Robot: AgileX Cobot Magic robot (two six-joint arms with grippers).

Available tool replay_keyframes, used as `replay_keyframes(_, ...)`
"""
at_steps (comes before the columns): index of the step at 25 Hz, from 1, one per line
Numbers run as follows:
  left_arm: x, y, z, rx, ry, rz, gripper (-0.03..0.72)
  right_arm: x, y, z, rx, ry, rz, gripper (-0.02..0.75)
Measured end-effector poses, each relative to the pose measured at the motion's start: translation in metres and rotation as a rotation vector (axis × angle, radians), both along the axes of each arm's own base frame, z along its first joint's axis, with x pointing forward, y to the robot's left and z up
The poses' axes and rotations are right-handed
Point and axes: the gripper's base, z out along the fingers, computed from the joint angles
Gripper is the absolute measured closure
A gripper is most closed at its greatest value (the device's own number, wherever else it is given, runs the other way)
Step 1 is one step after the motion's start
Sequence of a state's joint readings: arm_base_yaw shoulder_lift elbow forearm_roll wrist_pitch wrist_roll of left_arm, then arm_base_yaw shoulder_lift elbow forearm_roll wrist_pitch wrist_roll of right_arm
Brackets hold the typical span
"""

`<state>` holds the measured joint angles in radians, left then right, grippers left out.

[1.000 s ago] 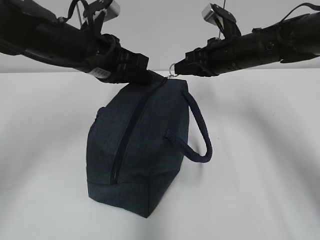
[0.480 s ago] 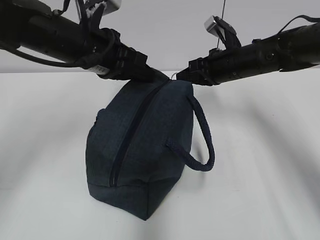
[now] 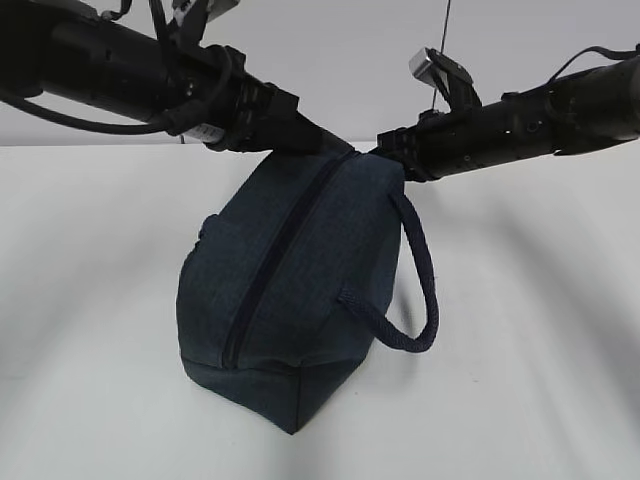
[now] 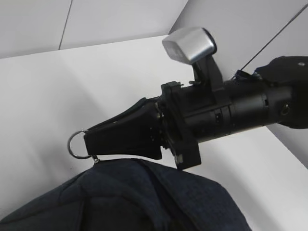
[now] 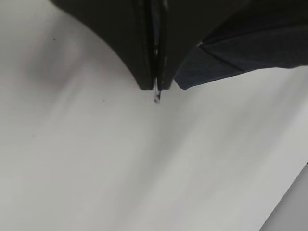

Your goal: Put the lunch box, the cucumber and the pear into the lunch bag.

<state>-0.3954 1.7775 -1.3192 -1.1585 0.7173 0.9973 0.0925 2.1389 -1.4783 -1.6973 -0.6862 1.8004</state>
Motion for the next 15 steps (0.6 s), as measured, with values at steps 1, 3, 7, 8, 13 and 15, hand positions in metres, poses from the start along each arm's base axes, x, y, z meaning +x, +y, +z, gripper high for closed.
replay_keyframes(1,0.0001,0.0001,-0.0002,0.001,0.000,0.002,0.667,0.0006,0.0001,-0.0002,0.002,0.000,-0.001,0.738)
replay_keyframes(3,0.0003,0.0003,-0.0006,0.002,-0.001,0.005,0.667,0.0009,0.0001,-0.0024,0.004,0.005,-0.003,0.738)
replay_keyframes(7,0.0009,0.0008,-0.0014,0.006,-0.007,0.012,0.667,0.0021,0.0001,-0.0074,0.013,0.018,-0.012,0.738)
replay_keyframes(8,0.0009,0.0008,-0.0017,0.006,-0.008,0.012,0.667,0.0021,0.0001,-0.0074,0.013,0.018,-0.012,0.738)
replay_keyframes(13,0.0019,0.0012,-0.0017,0.006,-0.013,0.024,0.667,0.0026,-0.0001,-0.0070,0.015,0.017,-0.019,0.738)
replay_keyframes(15,0.0022,0.0013,-0.0017,0.007,-0.014,0.027,0.667,0.0032,0.0004,-0.0079,0.027,0.021,-0.022,0.738)
